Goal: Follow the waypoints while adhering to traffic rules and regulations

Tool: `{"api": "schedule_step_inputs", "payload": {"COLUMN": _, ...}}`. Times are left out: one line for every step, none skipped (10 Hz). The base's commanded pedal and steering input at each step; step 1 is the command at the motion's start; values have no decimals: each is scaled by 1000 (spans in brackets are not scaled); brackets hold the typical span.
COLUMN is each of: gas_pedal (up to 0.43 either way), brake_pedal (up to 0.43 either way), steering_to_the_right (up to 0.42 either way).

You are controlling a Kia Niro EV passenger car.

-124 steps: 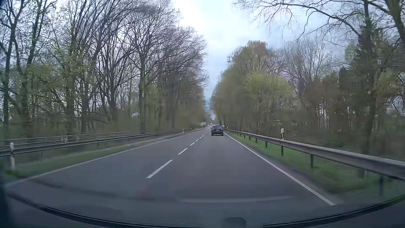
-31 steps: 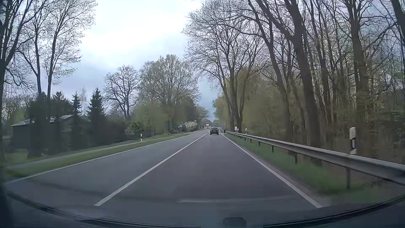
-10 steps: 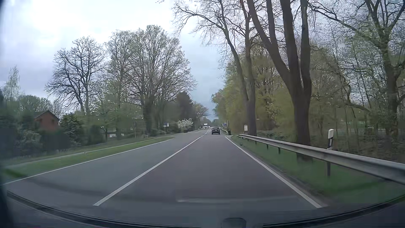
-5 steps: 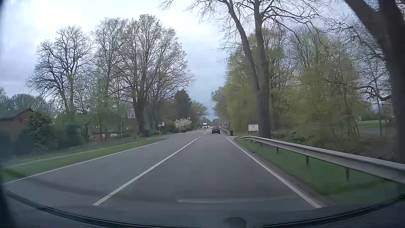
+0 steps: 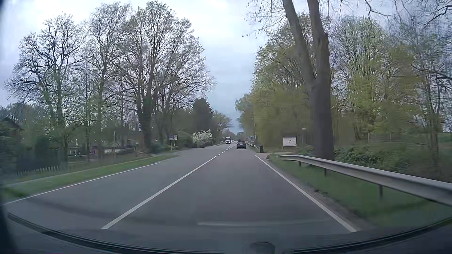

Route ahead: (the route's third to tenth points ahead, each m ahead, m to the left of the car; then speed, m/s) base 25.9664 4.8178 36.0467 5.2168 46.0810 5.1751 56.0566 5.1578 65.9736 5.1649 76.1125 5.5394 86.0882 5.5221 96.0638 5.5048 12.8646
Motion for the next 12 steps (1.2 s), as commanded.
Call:
{"api": "schedule_step_inputs", "payload": {"gas_pedal": 150, "brake_pedal": 0, "steering_to_the_right": -1}}
{"api": "schedule_step_inputs", "payload": {"gas_pedal": 138, "brake_pedal": 0, "steering_to_the_right": -1}}
{"api": "schedule_step_inputs", "payload": {"gas_pedal": 138, "brake_pedal": 0, "steering_to_the_right": -1}}
{"api": "schedule_step_inputs", "payload": {"gas_pedal": 138, "brake_pedal": 0, "steering_to_the_right": -1}}
{"api": "schedule_step_inputs", "payload": {"gas_pedal": 138, "brake_pedal": 6, "steering_to_the_right": 0}}
{"api": "schedule_step_inputs", "payload": {"gas_pedal": 138, "brake_pedal": 0, "steering_to_the_right": 0}}
{"api": "schedule_step_inputs", "payload": {"gas_pedal": 138, "brake_pedal": 0, "steering_to_the_right": -1}}
{"api": "schedule_step_inputs", "payload": {"gas_pedal": 130, "brake_pedal": 0, "steering_to_the_right": -1}}
{"api": "schedule_step_inputs", "payload": {"gas_pedal": 130, "brake_pedal": 0, "steering_to_the_right": -1}}
{"api": "schedule_step_inputs", "payload": {"gas_pedal": 130, "brake_pedal": 0, "steering_to_the_right": -1}}
{"api": "schedule_step_inputs", "payload": {"gas_pedal": 130, "brake_pedal": 0, "steering_to_the_right": -1}}
{"api": "schedule_step_inputs", "payload": {"gas_pedal": 130, "brake_pedal": 0, "steering_to_the_right": -1}}
